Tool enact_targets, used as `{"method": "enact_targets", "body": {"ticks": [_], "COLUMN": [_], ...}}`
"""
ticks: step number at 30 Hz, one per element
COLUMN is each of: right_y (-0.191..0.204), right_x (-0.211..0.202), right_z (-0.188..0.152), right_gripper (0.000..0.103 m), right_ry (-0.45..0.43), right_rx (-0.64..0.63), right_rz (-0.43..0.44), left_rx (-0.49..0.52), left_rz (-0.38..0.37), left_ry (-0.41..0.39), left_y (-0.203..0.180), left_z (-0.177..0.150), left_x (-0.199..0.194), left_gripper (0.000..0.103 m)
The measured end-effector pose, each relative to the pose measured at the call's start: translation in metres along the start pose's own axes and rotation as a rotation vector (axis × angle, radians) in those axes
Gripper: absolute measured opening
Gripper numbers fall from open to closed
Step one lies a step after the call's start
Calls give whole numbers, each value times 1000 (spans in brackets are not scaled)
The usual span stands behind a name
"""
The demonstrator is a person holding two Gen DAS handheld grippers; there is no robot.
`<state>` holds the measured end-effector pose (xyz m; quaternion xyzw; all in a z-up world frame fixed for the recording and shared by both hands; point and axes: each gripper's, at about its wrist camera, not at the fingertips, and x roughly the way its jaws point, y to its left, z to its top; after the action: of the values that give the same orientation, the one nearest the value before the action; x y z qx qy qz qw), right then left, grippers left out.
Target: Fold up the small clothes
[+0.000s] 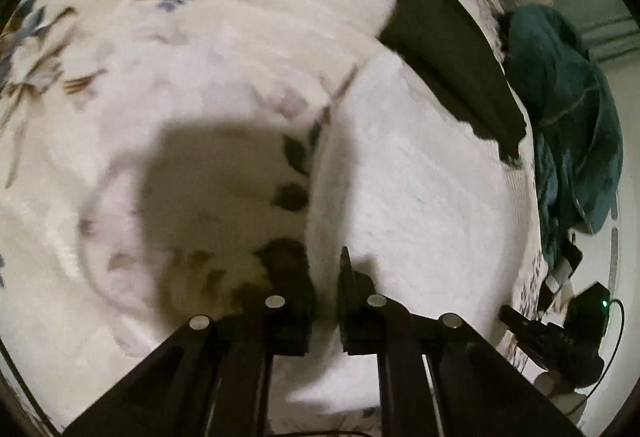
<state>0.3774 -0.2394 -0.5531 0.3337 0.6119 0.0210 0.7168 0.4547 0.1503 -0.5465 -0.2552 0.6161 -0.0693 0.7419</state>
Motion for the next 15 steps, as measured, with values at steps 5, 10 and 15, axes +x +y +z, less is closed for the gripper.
{"method": "enact_targets", "body": {"ticks": [5, 10, 15], "right_y": [-9, 25, 42], "right_x": [18, 15, 40], "right_z": [9, 48, 97], "right_gripper": [3, 11, 47], "right_ry": [78, 77, 53], "right_rx": [49, 31, 75], "right_rz": [4, 64, 123], "left_rx": [6, 64, 98], "left_rz": [23, -68, -56], "left_ry": [51, 24, 19], "left_y": [2, -26, -38], "left_z": [3, 25, 79], "left_x": [6, -15, 23], "left_gripper": [12, 48, 65]}}
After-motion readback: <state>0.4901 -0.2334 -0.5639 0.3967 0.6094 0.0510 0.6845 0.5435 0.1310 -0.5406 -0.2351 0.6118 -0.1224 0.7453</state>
